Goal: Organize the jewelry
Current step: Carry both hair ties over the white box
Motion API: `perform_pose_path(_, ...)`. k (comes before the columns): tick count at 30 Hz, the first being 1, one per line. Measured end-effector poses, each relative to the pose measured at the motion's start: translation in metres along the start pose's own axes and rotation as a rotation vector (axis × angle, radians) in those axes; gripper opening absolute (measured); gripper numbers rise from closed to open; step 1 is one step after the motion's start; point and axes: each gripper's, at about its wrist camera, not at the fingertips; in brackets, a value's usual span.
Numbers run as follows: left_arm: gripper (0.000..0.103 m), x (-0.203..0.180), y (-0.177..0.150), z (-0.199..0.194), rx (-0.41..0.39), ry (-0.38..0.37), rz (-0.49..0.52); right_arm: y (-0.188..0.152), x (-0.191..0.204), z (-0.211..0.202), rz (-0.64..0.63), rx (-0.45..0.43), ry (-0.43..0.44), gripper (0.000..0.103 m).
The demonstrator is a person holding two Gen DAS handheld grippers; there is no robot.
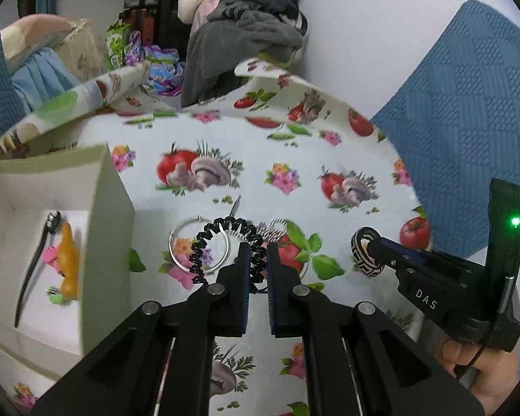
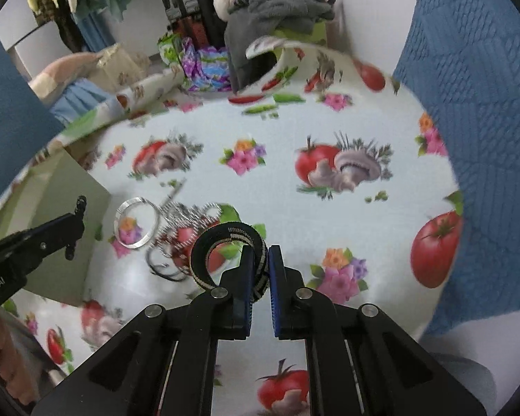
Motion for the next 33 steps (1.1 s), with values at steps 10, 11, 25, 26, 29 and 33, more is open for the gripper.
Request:
perform_pose_path(10, 0.008, -0.011, 0.035, -0.063, -0.053, 0.008, 0.037, 0.053, 0.027, -0.081, -0.024, -0.146, 0.01, 0.006)
perform_pose_path(11, 0.008, -0.01, 0.039, -0.071, -0.062, 0.003, 0.036, 0.058, 0.031, -0.09, -0.03, -0.163, 0.012, 0.006)
perform_pose_path(25, 0.008, 0.015, 0.077, -0.141, -0.177, 0.036, 0.058, 0.111, 0.106, -0.158, -0.131, -0.314, 0.05, 0.007)
perform_pose_path(26, 0.008, 0.02, 0.076, -0.143, -0.178, 0.044, 0.059, 0.113, 0.112, -0.158, -0.134, -0.315, 0.059, 0.007)
perform_pose_path(29, 0.008, 0.036, 0.073, -0.146, -0.17, 0.058, 0.058, 0.114, 0.133, -0.152, -0.154, -0.308, 0.082, 0.007)
perform_pose_path(33, 0.008, 0.065, 0.066, -0.153, -0.156, 0.098, 0.045, 0.109, 0.162, -0.137, -0.18, -0.28, 0.135, 0.007)
Point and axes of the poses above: each gripper's, at about its wrist camera, not at the fingertips, and z roughly the way its jaws point, x to its left, y to its top, and after that the axes turned 4 degrees about -z, right-handed
